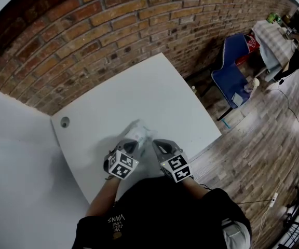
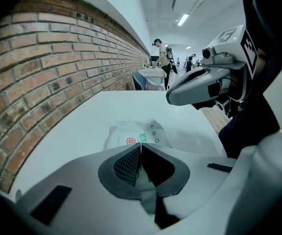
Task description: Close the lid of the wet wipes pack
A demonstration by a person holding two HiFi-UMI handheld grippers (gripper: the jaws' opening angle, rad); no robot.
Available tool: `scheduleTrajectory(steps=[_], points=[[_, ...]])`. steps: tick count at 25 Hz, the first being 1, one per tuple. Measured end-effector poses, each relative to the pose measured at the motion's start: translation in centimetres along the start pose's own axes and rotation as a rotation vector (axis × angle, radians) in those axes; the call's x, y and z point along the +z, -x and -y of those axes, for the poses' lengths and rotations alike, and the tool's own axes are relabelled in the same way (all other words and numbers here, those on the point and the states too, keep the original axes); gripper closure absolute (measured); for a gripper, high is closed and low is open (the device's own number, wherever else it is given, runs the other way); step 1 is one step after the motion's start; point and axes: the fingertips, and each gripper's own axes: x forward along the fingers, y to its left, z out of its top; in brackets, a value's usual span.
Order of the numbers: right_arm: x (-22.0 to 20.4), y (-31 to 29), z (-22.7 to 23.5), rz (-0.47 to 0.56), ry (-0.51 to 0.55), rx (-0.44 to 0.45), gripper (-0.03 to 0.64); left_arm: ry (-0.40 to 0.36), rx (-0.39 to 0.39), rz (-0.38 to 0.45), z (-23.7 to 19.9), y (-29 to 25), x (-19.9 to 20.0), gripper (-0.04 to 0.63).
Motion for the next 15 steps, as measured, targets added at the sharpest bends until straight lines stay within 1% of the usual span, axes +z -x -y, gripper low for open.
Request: scheduleTrajectory(steps=[4,10,15], points=[[0.1,0.2,-0.1,0.005,0.002,0.001,0.620,0.079,-0.017,0.047,-0.2,0.2,0.1,0.598],[0.6,0.7,-0.4,0.012,0.008,0.007,0.620,0.101,-0.013,0.063,-0.5,1.0,1.1,0.598],[0.9,1.3,-0.7,0.018,0.016,0.010,0.620,0.138,0.012,0.117,-1.1,2.1,1.7,0.598]])
